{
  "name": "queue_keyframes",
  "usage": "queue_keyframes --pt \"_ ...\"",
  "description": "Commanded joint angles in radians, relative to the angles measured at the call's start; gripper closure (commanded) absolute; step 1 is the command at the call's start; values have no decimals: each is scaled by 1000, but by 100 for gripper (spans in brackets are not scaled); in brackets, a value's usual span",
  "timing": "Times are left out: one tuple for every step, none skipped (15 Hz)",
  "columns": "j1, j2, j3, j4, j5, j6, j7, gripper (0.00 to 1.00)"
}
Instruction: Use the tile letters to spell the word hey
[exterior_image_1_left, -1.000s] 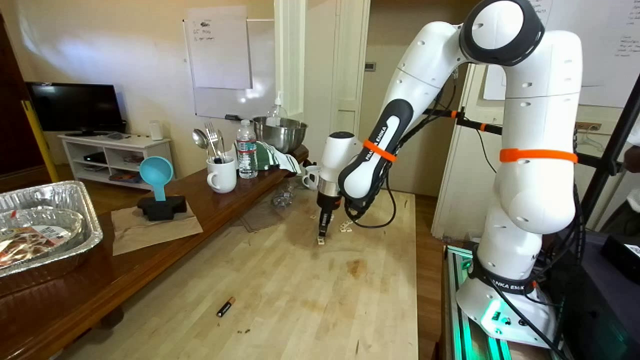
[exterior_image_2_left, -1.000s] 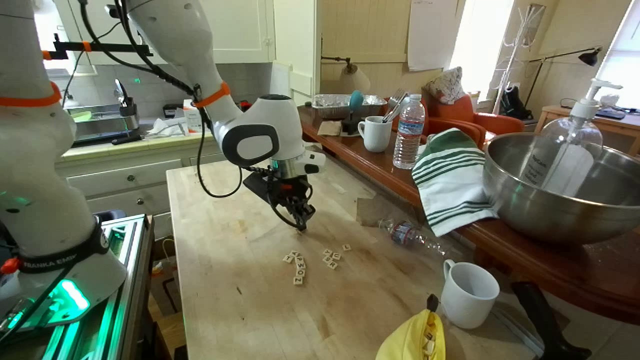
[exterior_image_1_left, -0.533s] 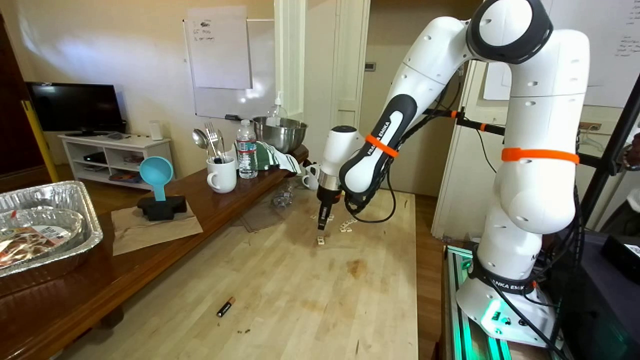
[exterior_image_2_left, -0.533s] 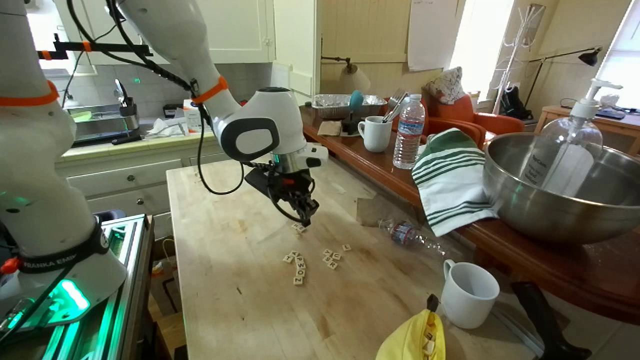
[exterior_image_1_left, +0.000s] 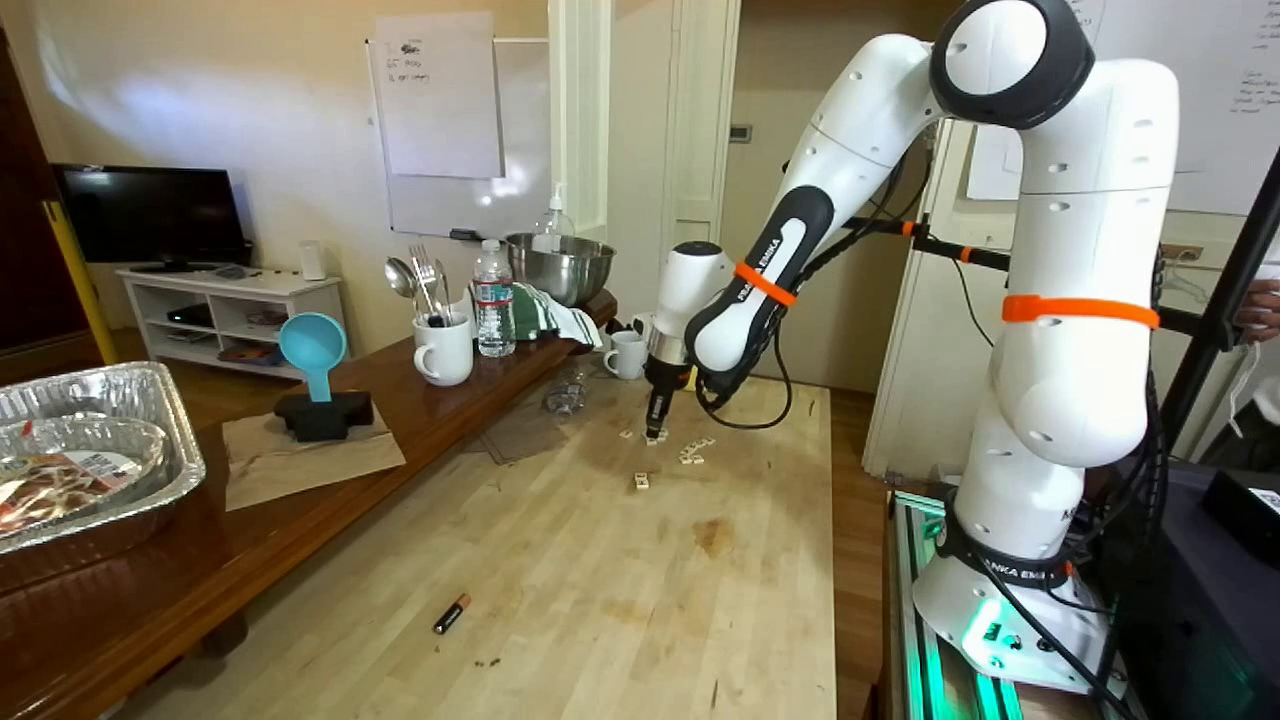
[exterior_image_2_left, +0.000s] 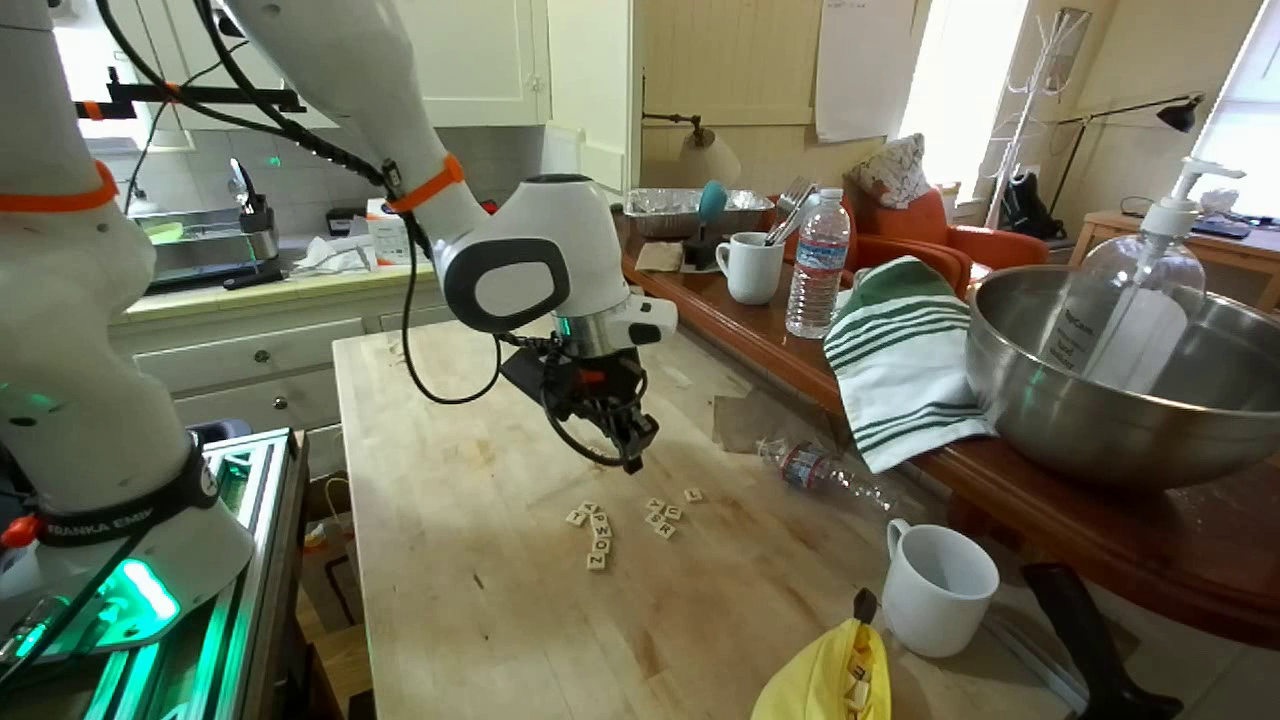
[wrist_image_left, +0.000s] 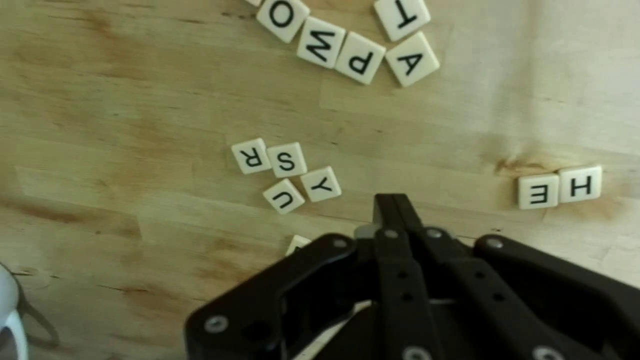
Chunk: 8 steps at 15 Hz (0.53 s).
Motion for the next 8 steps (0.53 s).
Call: queue_keyframes --pt "-19 42 -24 38 -33 30 -5 100" --pt "-22 49 -29 49 -36 32 -6 100" --pt "-24 56 -33 60 -39 29 -8 100" --pt "-18 64 -46 74 -56 20 20 100" --pt "-22 24 -24 44 -17 -4 -6 99" --pt "-23 30 -29 54 -21 -4 -6 99" --pt "-24 36 -32 61 -23 -4 -5 99" --pt "-24 39 -33 64 -24 -4 -5 99"
